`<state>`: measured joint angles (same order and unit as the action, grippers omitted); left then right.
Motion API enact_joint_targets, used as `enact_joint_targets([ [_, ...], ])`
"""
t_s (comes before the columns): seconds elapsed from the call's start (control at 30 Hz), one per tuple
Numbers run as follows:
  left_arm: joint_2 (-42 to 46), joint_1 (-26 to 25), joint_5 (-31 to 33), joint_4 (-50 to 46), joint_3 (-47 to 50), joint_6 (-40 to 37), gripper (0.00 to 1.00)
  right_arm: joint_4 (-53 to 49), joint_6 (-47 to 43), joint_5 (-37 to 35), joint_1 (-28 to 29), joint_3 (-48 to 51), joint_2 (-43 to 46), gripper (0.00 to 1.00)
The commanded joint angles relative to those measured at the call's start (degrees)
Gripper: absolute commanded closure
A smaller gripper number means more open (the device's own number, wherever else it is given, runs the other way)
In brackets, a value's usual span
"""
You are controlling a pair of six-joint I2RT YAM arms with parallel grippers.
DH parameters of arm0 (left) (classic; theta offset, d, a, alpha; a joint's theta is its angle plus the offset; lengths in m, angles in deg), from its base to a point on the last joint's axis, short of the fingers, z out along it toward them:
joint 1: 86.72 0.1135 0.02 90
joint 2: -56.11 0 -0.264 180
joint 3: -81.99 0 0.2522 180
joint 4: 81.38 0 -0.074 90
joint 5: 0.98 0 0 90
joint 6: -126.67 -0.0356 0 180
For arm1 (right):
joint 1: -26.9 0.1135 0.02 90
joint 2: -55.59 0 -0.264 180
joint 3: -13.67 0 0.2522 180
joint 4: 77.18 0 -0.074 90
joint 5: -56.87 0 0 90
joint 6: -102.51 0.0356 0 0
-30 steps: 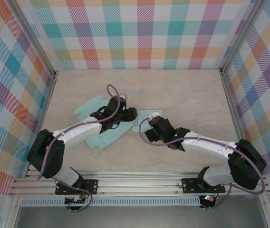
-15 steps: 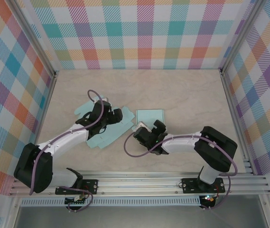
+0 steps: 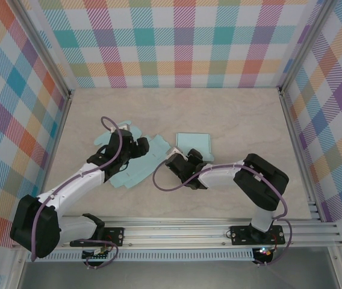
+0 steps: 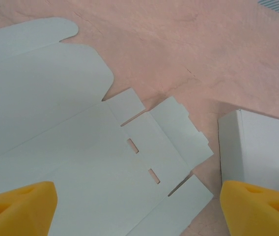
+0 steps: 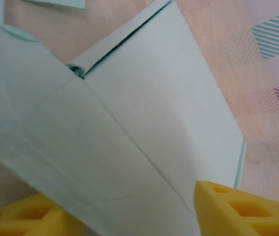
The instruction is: Fold the paper box
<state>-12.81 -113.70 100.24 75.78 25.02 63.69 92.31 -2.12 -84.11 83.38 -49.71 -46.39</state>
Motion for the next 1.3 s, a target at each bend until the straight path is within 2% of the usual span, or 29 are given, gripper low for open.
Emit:
enact_joint_targets([
  [0.0,1.0,1.0,0.5,-0.3,0.9,0.0,0.14,1.2,-0.2,-1.0,0.1,-1.4,-0.5,0.54],
  [0.13,0.8,1.1,0.3,0.0,0.7,0.0,0.14,2.0,-1.7,-1.0,0.0,-1.4,0.1,0.71],
  [0.3,0.6,1.1,-0.1,0.0,0.4,0.1,0.14,1.9,-5.6,-1.1,-0.1,-2.6,1.7,0.86],
  [0.43,1.0,1.2,0.0,-0.6,-0.1,-0.2,0.14,-2.4,-6.6,-0.3,-0.1,-4.8,3.8,1.00],
  [0.63,2.5,1.2,1.1,-1.2,-1.1,-1.7,0.14,-10.9,-5.6,2.1,-0.1,-6.5,10.1,1.00],
  [0.7,3.0,1.2,1.5,-1.1,-1.2,-1.9,0.14,-11.5,-5.9,3.1,-0.2,-5.3,12.0,0.82],
  [0.77,3.4,1.2,1.8,-1.1,-1.2,-2.1,0.14,-11.8,-6.3,5.5,-0.2,-3.6,13.5,0.71],
  [0.8,3.6,1.3,2.0,-1.2,-1.1,-2.1,0.14,-11.8,-6.7,6.6,-0.2,-2.8,13.8,0.62],
  [0.83,3.8,1.3,2.3,-1.3,-1.0,-2.1,0.14,-11.6,-7.0,6.8,-0.2,-2.1,13.6,0.52],
  [0.93,4.1,1.5,2.7,-1.7,-1.0,-2.4,0.14,-11.4,-8.4,6.7,-0.6,-1.1,11.2,0.32],
  [1.1,4.4,1.5,2.8,-1.7,-0.9,-2.7,0.14,-9.2,-10.3,6.5,-1.8,-1.5,6.2,0.11],
  [1.27,4.6,1.6,2.9,-1.8,-0.7,-2.8,0.14,-5.4,-11.8,4.8,-3.9,-3.0,1.8,0.06],
])
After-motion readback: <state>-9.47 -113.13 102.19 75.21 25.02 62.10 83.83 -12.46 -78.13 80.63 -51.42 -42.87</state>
